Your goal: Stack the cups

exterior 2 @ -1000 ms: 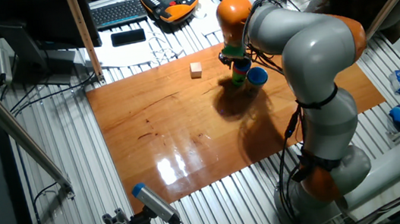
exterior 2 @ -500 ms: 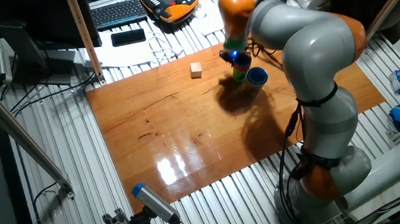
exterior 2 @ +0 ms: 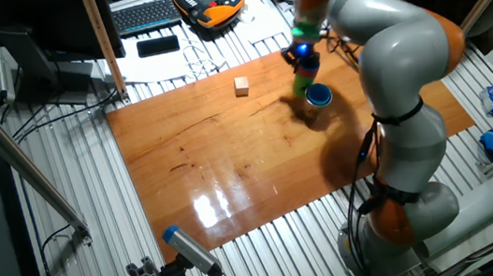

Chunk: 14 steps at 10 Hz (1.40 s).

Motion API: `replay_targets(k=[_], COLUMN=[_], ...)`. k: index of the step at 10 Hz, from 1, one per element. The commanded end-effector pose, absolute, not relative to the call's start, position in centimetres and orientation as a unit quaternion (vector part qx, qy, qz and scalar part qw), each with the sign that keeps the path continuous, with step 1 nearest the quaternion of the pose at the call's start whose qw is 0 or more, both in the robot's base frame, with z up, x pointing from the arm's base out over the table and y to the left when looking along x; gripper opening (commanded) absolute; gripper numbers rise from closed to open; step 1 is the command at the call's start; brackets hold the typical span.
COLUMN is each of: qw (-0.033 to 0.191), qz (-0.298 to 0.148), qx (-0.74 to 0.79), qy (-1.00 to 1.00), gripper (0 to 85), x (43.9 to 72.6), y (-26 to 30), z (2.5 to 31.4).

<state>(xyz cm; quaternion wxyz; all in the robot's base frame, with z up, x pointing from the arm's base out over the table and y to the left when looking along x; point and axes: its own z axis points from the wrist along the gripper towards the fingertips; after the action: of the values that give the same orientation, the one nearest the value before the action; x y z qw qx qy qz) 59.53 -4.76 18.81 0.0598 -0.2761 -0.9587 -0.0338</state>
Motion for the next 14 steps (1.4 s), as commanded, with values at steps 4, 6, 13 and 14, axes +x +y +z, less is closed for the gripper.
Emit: replay_targets(k=[4, 6, 13, 14], qw=[0.056, 0.051, 0.105, 0.108], qz=[-0.063, -0.074, -0.035, -0.031], qx=[-0.277, -0.281, -0.228, -0.225], qy=[-0.957, -0.955, -0.967, -0.968], gripper=[0.0, 0.0, 0.0, 0.0], x=[59.8, 59.9, 58.3, 57.7], y=[-5.6, -6.0, -5.6, -5.2], z=[25.5, 25.6, 26.7, 26.7])
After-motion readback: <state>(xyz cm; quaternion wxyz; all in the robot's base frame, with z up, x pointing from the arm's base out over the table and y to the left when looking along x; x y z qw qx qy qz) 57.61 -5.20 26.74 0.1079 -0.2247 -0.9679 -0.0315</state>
